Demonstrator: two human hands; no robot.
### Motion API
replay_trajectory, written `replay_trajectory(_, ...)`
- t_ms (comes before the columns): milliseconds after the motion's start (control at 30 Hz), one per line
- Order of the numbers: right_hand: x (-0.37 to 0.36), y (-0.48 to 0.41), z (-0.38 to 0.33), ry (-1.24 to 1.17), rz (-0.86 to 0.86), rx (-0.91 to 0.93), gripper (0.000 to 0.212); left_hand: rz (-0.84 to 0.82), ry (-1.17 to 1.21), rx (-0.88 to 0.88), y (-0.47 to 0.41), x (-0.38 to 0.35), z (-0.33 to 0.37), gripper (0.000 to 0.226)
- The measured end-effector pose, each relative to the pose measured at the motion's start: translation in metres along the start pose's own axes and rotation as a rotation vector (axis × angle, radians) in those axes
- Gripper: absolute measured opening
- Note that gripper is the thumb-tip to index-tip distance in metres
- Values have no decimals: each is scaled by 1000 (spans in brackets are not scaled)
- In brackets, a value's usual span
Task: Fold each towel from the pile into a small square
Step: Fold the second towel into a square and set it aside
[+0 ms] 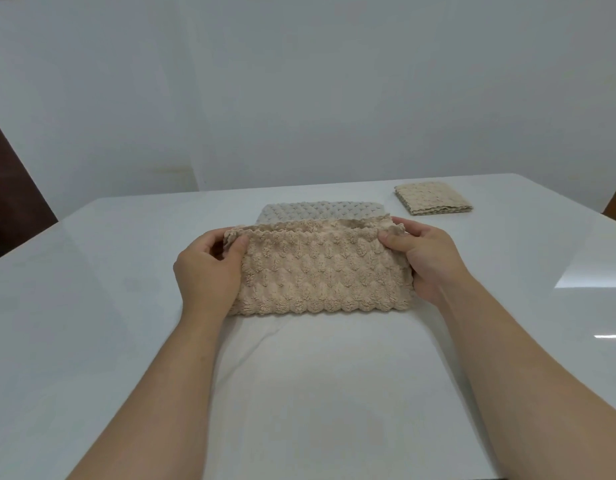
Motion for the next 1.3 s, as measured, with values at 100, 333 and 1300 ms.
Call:
replay_trajectory(100, 1, -1, 1, 14, 24, -3, 50, 0, -7, -22, 0, 0, 2, 5)
replay_trajectory(333, -1, -2, 1, 14, 37, 28, 34, 50, -15, -15, -1, -2, -3, 6)
replay_trajectory(1300, 4, 8, -8, 357, 156, 139, 5, 66, -37, 18, 8, 9, 19, 2)
Point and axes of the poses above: each hand's wrist, its own y-axis away from the middle knuckle, its own x-axis out of the back of the hand, z = x × y, the point moved 4 cm from there along -y, towards the middle knuckle, and after that the axes turned 10 degrees about -z, right-handed, at the moved point
